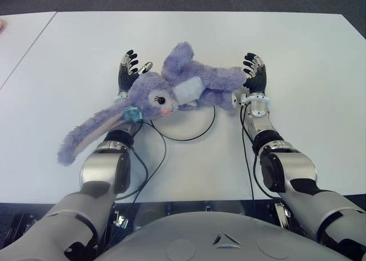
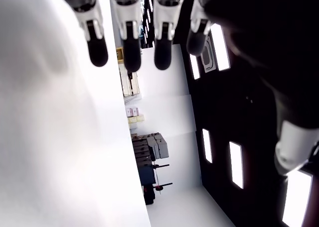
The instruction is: Put the doll into the plate.
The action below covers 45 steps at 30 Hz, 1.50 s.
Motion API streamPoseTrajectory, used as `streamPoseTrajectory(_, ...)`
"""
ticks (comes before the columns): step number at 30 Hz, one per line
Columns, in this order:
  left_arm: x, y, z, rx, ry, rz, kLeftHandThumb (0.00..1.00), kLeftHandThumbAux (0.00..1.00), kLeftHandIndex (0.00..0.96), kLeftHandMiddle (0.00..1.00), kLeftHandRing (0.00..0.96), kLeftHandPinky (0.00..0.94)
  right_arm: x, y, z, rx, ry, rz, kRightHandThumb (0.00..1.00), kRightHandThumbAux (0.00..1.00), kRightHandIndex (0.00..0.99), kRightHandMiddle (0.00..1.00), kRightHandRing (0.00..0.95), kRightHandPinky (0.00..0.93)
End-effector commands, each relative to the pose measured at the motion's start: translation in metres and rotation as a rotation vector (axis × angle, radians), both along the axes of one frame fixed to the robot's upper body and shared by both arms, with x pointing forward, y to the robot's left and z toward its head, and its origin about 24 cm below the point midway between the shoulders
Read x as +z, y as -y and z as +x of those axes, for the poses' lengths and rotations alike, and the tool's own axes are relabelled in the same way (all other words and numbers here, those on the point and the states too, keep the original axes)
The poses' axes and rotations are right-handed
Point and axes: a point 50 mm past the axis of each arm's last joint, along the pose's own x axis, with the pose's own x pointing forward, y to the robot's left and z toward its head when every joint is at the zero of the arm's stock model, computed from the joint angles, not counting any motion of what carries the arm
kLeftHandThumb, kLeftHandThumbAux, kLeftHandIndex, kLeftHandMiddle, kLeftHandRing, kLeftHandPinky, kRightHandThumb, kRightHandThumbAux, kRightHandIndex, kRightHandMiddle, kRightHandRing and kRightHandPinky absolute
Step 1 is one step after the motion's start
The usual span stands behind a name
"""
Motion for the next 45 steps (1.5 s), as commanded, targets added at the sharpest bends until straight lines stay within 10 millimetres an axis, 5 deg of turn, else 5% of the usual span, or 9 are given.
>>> streamPoseTrajectory(1,-0.1123,0.0145,-0.0918,0.064,-0.463,-0.083,0.0,0.623,0.123,0.156,0.154,0.174,-0.1208,-0.0085,-0.0952,-0.041,-0.467,0.079,0.001,0.998,0.194,0.222,0.212,0.24)
streamPoseTrajectory(45,-0.1124,0.0142,-0.0925,0.062,-0.46,-0.077,0.0,0.629,0.119,0.155,0.154,0.167,-0.1205,-0.0086,-0.0952,-0.047,-0.464,0.071,0.0,0.989,0.198,0.237,0.22,0.246)
